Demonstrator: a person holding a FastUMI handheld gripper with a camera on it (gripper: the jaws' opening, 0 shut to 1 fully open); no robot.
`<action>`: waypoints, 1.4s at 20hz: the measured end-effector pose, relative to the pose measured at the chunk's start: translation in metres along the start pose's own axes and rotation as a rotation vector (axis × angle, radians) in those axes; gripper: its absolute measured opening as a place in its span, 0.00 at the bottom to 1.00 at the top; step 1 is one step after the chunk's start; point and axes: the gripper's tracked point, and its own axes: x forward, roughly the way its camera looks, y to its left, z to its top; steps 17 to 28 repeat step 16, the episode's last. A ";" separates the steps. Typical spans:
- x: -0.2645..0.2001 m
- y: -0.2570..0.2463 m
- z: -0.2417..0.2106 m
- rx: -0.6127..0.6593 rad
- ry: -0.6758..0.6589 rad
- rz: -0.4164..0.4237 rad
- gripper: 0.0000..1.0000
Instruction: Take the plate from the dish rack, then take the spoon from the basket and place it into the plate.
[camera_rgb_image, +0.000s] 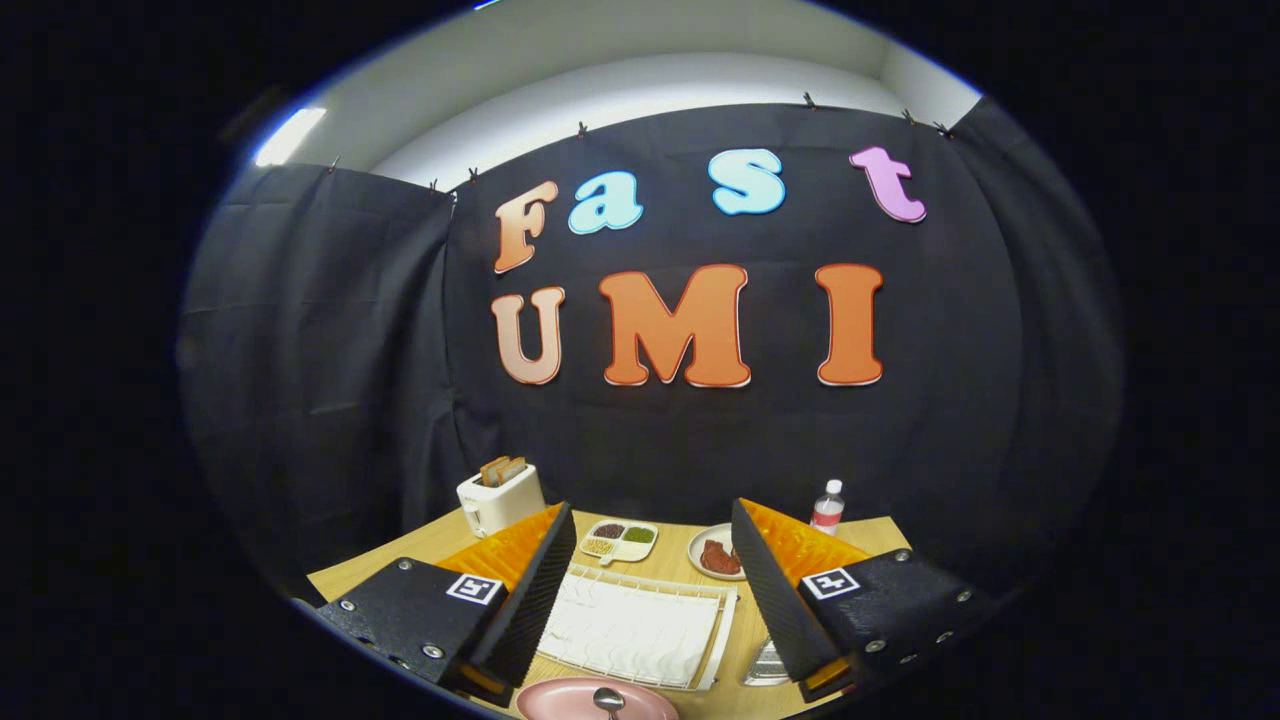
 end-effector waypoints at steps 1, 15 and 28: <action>0.000 -0.002 0.007 -0.012 -0.031 -0.014 0.93; 0.002 -0.002 0.025 -0.085 -0.125 -0.048 0.93; 0.002 -0.002 0.026 -0.086 -0.126 -0.046 0.93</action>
